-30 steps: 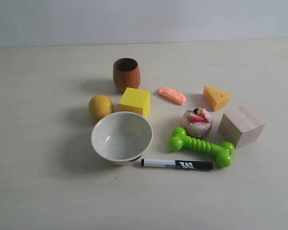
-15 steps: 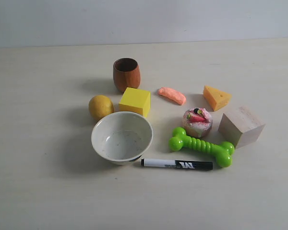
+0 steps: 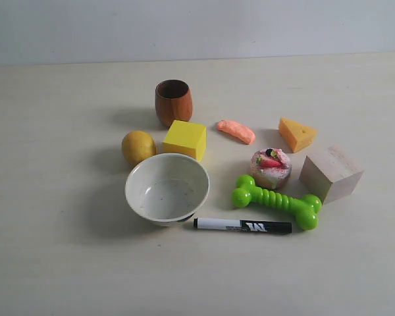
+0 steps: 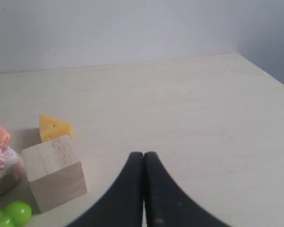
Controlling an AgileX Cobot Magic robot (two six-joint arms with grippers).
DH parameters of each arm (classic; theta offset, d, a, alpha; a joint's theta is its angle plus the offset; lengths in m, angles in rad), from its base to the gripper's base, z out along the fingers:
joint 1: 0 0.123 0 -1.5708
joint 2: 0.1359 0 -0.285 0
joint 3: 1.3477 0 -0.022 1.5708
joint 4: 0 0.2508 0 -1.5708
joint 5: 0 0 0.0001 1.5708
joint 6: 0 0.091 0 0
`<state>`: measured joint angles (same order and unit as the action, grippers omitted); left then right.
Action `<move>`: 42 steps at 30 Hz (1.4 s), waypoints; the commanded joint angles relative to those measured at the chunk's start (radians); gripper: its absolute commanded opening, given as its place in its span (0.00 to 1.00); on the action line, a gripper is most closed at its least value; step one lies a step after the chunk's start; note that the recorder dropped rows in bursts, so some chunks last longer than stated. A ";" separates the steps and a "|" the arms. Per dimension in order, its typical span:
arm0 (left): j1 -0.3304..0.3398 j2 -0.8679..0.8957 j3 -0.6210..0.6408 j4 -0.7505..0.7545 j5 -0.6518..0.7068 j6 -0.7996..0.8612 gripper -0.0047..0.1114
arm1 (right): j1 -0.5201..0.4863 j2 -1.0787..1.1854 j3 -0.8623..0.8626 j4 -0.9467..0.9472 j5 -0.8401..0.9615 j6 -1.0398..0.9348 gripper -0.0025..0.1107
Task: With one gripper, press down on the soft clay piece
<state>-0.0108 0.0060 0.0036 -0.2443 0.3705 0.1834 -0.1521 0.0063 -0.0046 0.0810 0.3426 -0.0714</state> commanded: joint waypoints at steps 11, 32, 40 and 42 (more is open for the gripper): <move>0.002 -0.006 -0.004 -0.002 -0.008 -0.001 0.04 | 0.001 -0.006 0.005 0.061 -0.465 -0.006 0.02; 0.002 -0.006 -0.004 -0.002 -0.008 -0.001 0.04 | 0.044 0.550 -0.620 -0.038 -0.343 0.071 0.02; 0.002 -0.006 -0.004 -0.002 -0.008 -0.001 0.04 | 0.280 0.899 -0.868 -0.038 -0.113 -0.218 0.02; 0.002 -0.006 -0.004 -0.002 -0.008 -0.001 0.04 | 0.335 0.983 -0.917 -0.038 -0.074 -0.223 0.02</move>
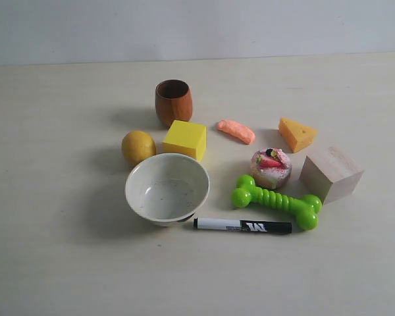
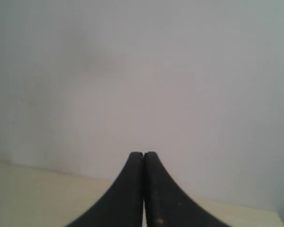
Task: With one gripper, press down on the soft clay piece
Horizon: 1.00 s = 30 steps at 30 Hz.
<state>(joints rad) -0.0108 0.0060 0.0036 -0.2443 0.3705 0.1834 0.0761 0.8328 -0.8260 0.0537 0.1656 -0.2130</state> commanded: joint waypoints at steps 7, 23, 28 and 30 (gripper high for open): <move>0.002 -0.006 -0.004 -0.002 -0.008 -0.001 0.04 | 0.198 0.442 -0.250 0.003 0.187 -0.071 0.02; 0.002 -0.006 -0.004 -0.002 -0.008 -0.001 0.04 | 0.198 0.612 -0.275 0.241 0.026 -0.073 0.02; 0.002 -0.006 -0.004 -0.002 -0.008 -0.001 0.04 | 0.198 0.762 -0.405 0.244 0.188 -0.073 0.02; 0.002 -0.006 -0.004 -0.002 -0.008 -0.001 0.04 | 0.198 0.854 -0.512 0.252 0.311 -0.068 0.02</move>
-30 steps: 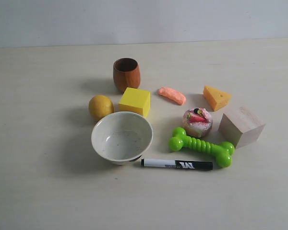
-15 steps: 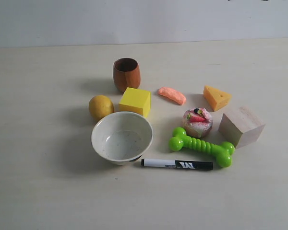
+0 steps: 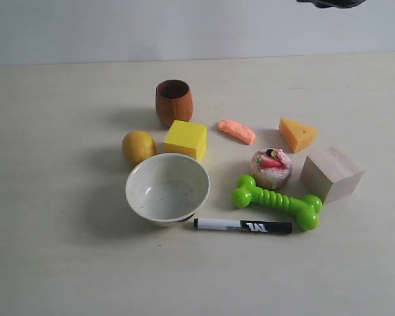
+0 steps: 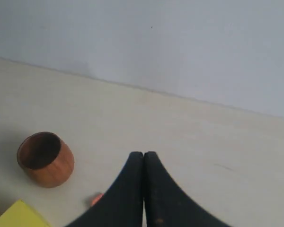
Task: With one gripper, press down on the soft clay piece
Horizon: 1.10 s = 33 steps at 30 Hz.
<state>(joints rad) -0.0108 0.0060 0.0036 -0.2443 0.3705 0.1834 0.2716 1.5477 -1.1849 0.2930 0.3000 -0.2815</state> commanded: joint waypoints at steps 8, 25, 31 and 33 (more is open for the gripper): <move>0.002 -0.006 -0.004 -0.002 -0.008 -0.001 0.04 | 0.013 0.407 -0.492 -0.105 0.513 0.145 0.02; 0.002 -0.006 -0.004 -0.002 -0.008 -0.001 0.04 | 0.078 0.642 -0.568 -0.149 0.607 0.208 0.02; 0.002 -0.006 -0.004 -0.002 -0.008 -0.001 0.04 | 0.078 0.665 -0.610 -0.146 0.659 0.238 0.02; 0.002 -0.006 -0.004 -0.002 -0.008 -0.001 0.04 | 0.078 0.676 -0.633 -0.146 0.686 0.272 0.02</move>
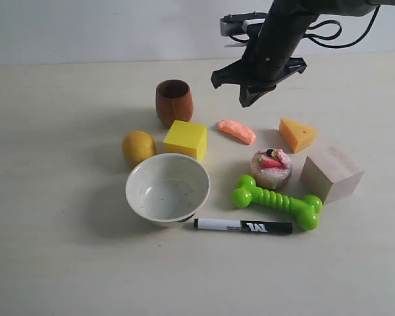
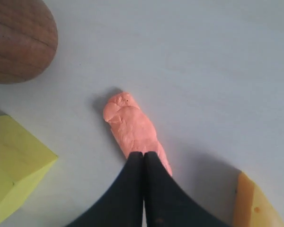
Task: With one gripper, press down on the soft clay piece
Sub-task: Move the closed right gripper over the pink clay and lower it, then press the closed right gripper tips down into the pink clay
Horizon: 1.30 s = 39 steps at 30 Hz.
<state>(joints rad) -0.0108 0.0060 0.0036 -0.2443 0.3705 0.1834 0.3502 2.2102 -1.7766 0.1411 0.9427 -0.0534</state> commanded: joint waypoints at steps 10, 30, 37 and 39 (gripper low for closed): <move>0.002 -0.006 -0.004 -0.002 -0.008 -0.001 0.04 | 0.015 0.082 -0.104 -0.021 0.118 0.128 0.02; 0.002 -0.006 -0.004 -0.002 -0.008 -0.001 0.04 | 0.022 0.164 -0.184 -0.062 0.112 0.087 0.02; 0.002 -0.006 -0.004 -0.002 -0.008 -0.001 0.04 | 0.022 0.174 -0.184 -0.028 0.139 0.073 0.02; 0.002 -0.006 -0.004 -0.002 -0.008 -0.001 0.04 | 0.022 0.182 -0.184 -0.020 0.139 0.071 0.02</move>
<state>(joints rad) -0.0108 0.0060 0.0036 -0.2443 0.3705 0.1834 0.3722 2.3798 -1.9505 0.1121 1.0747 0.0315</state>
